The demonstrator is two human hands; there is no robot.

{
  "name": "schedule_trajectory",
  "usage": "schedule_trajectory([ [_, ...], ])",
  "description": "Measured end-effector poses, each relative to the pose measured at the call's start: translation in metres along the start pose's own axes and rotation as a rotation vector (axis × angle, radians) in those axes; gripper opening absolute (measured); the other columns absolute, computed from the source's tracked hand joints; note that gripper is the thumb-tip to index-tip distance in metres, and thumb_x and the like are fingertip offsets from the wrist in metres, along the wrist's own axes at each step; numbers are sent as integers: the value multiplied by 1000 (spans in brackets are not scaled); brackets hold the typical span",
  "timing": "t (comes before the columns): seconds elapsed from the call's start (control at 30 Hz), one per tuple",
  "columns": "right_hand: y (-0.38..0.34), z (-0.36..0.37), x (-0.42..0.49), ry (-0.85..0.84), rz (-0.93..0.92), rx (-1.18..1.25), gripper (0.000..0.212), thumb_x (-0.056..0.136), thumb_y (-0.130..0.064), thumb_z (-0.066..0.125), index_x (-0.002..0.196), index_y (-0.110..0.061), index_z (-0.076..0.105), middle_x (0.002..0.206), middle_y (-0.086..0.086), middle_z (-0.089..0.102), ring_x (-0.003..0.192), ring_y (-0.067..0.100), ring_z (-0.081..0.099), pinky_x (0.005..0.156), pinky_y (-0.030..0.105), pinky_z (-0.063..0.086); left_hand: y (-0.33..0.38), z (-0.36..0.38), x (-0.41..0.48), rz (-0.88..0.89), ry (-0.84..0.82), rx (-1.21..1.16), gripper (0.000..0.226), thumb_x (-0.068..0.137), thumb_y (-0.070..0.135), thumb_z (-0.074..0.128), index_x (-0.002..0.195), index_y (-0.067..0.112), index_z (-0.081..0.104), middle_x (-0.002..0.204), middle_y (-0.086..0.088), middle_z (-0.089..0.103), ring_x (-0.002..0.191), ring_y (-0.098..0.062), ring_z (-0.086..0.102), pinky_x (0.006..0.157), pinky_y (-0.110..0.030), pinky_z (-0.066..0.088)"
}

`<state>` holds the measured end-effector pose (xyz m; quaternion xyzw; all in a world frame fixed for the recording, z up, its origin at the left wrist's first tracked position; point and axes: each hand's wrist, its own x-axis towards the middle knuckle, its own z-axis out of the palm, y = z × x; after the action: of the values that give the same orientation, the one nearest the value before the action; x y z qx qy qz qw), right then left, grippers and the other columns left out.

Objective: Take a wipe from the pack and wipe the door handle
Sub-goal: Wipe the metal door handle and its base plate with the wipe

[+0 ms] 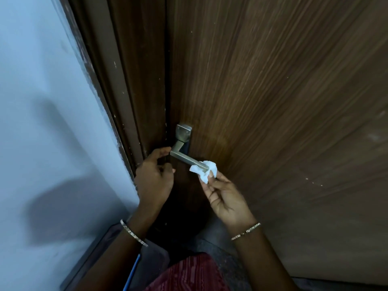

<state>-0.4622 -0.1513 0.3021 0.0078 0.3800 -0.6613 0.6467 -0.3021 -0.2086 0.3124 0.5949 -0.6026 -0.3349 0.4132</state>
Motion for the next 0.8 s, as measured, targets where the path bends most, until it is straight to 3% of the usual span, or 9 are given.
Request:
schedule_trajectory([
  [0.07, -3, 3, 2, 63, 74, 64, 19, 90, 11, 54, 104, 8, 67, 100, 21, 76, 86, 24, 77, 67, 28, 63, -2, 1, 1, -5, 4, -17, 42, 85, 12, 53, 121, 30, 65, 90, 18, 73, 66, -4, 68, 68, -33, 56],
  [0.17, 1, 7, 0, 98, 90, 71, 19, 96, 11, 48, 100, 6, 66, 99, 23, 73, 85, 25, 74, 65, 28, 64, -1, 2, 2, -22, 8, -65, 39, 89, 5, 52, 119, 26, 67, 88, 28, 67, 78, -4, 72, 74, -41, 60],
  [0.23, 2, 6, -4, 117, -161, -174, 17, 95, 8, 55, 99, 2, 70, 100, 18, 75, 84, 21, 75, 73, 26, 63, -2, 4, 2, -35, 21, -96, 36, 90, 4, 53, 116, 25, 68, 92, 25, 68, 80, -5, 73, 78, -44, 60],
  [0.33, -6, 6, -12, 142, -750, -810, 17, 90, -2, 67, 101, -11, 77, 102, 2, 79, 98, 14, 74, 88, 28, 58, -2, 4, 3, -38, 43, -127, 34, 90, 5, 54, 113, 24, 69, 101, 18, 71, 81, -3, 73, 79, -45, 60],
  [0.4, -8, 9, -17, 100, -937, -1148, 23, 85, -1, 71, 100, -17, 80, 102, -10, 78, 99, 2, 72, 90, 23, 55, -3, 6, 4, -34, 59, -133, 33, 90, 4, 53, 111, 22, 70, 105, 14, 73, 79, -1, 73, 77, -44, 60],
  [0.47, -3, 16, -20, 49, -1002, -1326, 33, 81, 7, 70, 100, -17, 81, 106, -11, 77, 101, -1, 70, 93, 19, 54, -4, 7, 5, -31, 71, -140, 33, 89, 3, 52, 110, 21, 70, 105, 12, 74, 76, 0, 73, 74, -43, 61],
  [0.57, 6, 28, -18, 67, -1087, -1571, 42, 78, 11, 66, 108, -16, 79, 111, -4, 77, 103, 12, 70, 95, 25, 54, -4, 8, 6, -32, 83, -152, 33, 89, 3, 51, 108, 21, 71, 104, 10, 74, 74, -3, 73, 76, -41, 61],
  [0.8, 26, 74, 5, -84, -1127, -2054, 26, 91, -15, 55, 110, -17, 73, 114, 4, 73, 108, 26, 62, 92, 37, 51, -2, 6, 3, 32, 102, -102, 34, 82, 15, 52, 106, 27, 73, 97, 12, 75, 86, -7, 71, 79, -25, 54],
])
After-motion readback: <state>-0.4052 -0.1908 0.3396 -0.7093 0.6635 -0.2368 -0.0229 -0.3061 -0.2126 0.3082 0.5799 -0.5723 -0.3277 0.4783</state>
